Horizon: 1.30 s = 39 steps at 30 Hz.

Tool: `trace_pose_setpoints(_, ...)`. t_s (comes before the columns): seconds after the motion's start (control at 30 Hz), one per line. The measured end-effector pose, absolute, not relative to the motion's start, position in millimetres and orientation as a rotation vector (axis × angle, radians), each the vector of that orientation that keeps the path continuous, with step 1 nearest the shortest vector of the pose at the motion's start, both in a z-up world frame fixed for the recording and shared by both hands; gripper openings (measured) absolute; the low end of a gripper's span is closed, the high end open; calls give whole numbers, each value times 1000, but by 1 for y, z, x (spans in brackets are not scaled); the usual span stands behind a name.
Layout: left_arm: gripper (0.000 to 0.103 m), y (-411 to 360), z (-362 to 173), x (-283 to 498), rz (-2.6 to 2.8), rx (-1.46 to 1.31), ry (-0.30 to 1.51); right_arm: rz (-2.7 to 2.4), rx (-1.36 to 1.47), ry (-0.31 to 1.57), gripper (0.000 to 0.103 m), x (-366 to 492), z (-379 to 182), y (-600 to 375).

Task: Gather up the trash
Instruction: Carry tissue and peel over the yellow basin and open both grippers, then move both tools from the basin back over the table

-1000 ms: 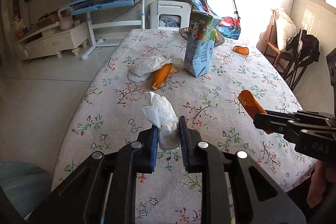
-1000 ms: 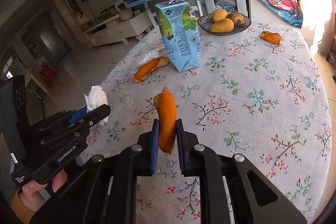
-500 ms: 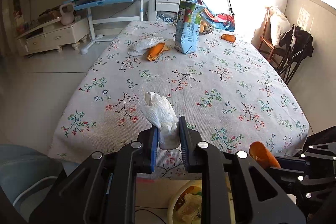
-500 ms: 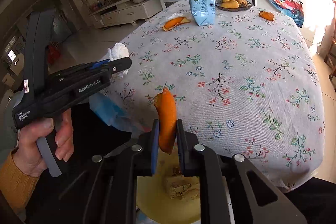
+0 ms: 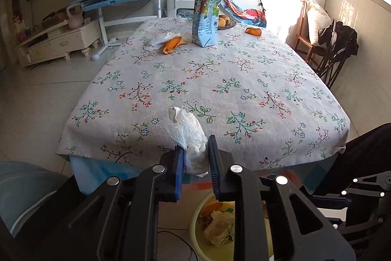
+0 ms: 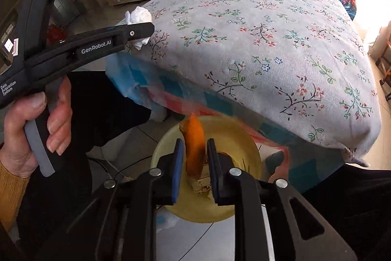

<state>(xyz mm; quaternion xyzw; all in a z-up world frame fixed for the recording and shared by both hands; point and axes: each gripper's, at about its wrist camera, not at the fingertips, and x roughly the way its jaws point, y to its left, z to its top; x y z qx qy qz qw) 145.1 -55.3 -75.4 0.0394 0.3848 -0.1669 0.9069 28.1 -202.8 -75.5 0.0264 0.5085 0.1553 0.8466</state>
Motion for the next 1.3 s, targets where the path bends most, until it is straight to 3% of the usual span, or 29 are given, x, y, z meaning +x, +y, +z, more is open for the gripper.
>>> trace_pose_setpoints(0.43, 18, -77, -86, 115, -429, 137, 836, 264, 186, 927, 39, 23, -53, -232)
trace_pose_setpoints(0.67, 20, -101, -109, 99, -679, 142, 1003, 200, 292, 853, 44, 23, -42, -255)
trace_pose_setpoints(0.83, 56, -108, -109, 86, -676, 180, 978, 170, 373, 837, 46, 23, -42, -269)
trace_pose_setpoints(0.97, 61, -100, -103, 90, -634, 148, 948, 157, 392, 829, 49, 24, -42, -273)
trace_pose_setpoints(1.13, 75, -86, -92, 97, -552, 103, 890, 155, 379, 828, 53, 23, -43, -272)
trace_pose_setpoints(1.3, 78, -72, -91, 107, -460, 66, 871, 158, 360, 836, 55, 22, -44, -268)
